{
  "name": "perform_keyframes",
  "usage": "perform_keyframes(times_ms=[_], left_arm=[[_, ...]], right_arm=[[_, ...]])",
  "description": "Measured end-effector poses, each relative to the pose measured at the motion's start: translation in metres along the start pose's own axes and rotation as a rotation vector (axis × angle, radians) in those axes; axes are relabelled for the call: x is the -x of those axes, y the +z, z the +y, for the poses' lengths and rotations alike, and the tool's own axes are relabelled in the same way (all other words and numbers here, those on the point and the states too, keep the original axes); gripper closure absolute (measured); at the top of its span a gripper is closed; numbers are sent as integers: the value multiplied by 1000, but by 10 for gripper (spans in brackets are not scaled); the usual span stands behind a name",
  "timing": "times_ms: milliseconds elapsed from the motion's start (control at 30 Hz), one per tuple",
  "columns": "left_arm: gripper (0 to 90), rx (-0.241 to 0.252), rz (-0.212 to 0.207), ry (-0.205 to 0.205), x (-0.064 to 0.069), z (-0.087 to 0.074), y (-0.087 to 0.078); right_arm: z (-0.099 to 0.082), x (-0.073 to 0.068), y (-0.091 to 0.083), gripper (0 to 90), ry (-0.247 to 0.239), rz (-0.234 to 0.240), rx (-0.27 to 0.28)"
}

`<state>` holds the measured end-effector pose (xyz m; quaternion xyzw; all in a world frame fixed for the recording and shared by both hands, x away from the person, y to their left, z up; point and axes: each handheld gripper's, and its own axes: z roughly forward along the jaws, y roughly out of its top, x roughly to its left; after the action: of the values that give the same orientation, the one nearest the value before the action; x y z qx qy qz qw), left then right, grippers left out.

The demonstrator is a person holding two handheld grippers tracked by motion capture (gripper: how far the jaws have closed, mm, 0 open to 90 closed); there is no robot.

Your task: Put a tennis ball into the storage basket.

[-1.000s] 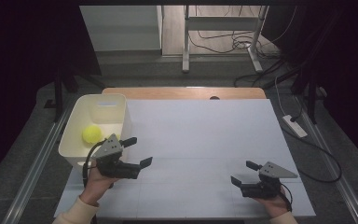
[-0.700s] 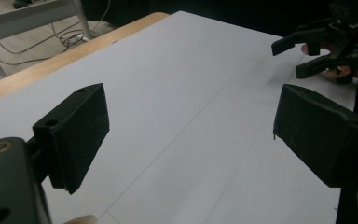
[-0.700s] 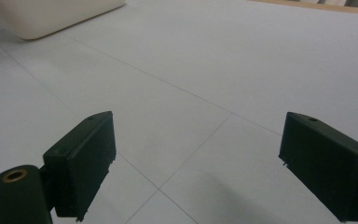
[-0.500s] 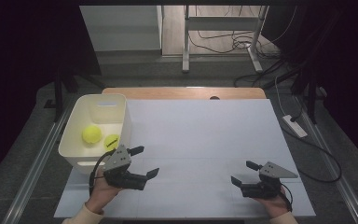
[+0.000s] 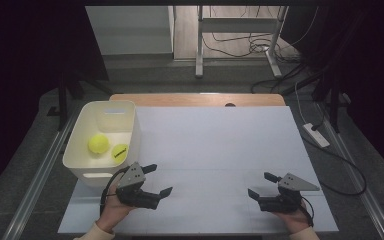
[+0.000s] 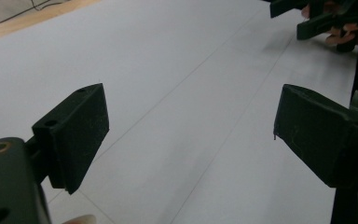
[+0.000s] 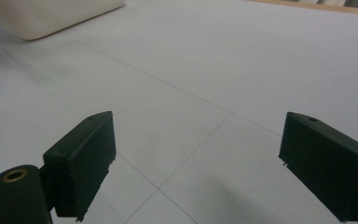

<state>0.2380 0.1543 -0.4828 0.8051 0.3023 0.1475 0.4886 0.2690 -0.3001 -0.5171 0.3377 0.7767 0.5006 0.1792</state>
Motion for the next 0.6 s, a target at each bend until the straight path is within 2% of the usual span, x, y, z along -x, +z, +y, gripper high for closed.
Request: perform_keyframes(times_ms=[600], left_arm=[[98, -54, 31, -34, -7, -32, 3]], right_arm=[[0, 1, 0, 106, 0, -1, 3]])
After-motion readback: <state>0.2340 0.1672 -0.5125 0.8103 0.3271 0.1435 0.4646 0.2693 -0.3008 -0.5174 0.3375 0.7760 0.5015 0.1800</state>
